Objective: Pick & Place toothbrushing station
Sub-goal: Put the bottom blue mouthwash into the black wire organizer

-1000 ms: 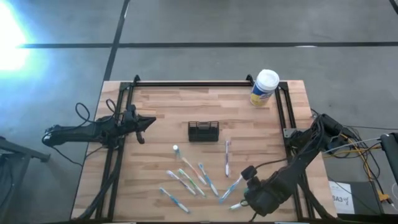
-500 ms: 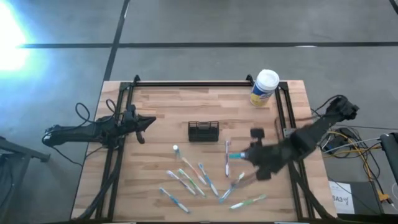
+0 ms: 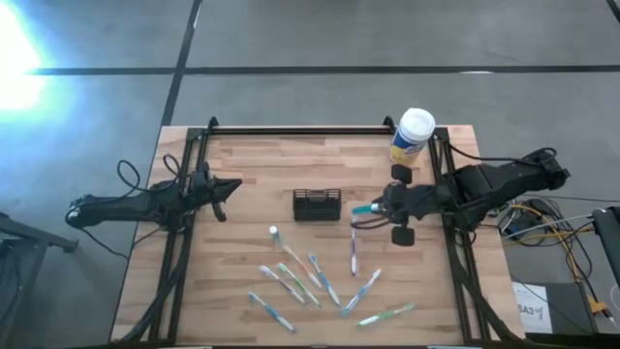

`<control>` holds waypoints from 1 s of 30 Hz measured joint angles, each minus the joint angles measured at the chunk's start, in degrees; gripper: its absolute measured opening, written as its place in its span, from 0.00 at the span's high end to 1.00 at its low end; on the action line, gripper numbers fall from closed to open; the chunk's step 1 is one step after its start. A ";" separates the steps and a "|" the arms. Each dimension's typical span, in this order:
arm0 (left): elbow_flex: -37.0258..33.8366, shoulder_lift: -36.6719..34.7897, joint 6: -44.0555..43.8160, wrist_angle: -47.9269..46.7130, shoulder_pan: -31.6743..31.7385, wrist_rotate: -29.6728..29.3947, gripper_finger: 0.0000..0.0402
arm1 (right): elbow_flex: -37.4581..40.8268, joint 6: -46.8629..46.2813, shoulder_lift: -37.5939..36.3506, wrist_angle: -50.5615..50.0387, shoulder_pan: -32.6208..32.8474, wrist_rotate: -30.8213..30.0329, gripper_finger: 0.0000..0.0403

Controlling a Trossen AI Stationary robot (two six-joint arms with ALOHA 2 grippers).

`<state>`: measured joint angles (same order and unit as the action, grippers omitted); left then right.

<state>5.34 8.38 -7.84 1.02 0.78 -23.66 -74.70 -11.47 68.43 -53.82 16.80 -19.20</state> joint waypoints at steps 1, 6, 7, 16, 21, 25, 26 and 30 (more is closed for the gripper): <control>0.00 0.00 -0.36 0.00 0.00 0.00 0.97 | 0.00 0.11 0.10 0.10 -0.62 1.19 0.77; 0.00 0.00 -1.96 0.00 0.00 -0.01 0.97 | -0.12 0.60 0.63 0.56 -3.78 4.44 0.77; 0.00 0.00 -2.00 0.00 0.00 -0.01 0.97 | -0.50 0.69 1.04 0.37 -4.37 4.65 0.77; -0.01 -0.02 -2.84 4.38 0.00 -0.02 0.97 | -9.44 7.11 8.31 0.00 -8.65 4.93 0.77; 0.00 -0.02 -2.86 6.67 0.00 -0.02 0.97 | -18.54 11.69 16.34 -3.60 -13.48 7.67 0.77; 0.00 -0.02 -2.86 6.76 0.00 -0.02 0.97 | -25.61 15.00 23.83 -5.82 -17.79 11.31 0.77; 0.00 -0.02 -2.86 6.75 0.00 0.00 0.97 | -27.24 15.68 25.77 -6.39 -18.82 12.15 0.77; 0.00 -0.02 -2.80 6.73 0.00 0.00 0.97 | -33.67 17.32 34.03 -10.01 -21.46 14.80 0.77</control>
<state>5.34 8.36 -10.63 7.75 0.78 -23.66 -108.36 5.85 102.46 -63.82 -4.66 -4.40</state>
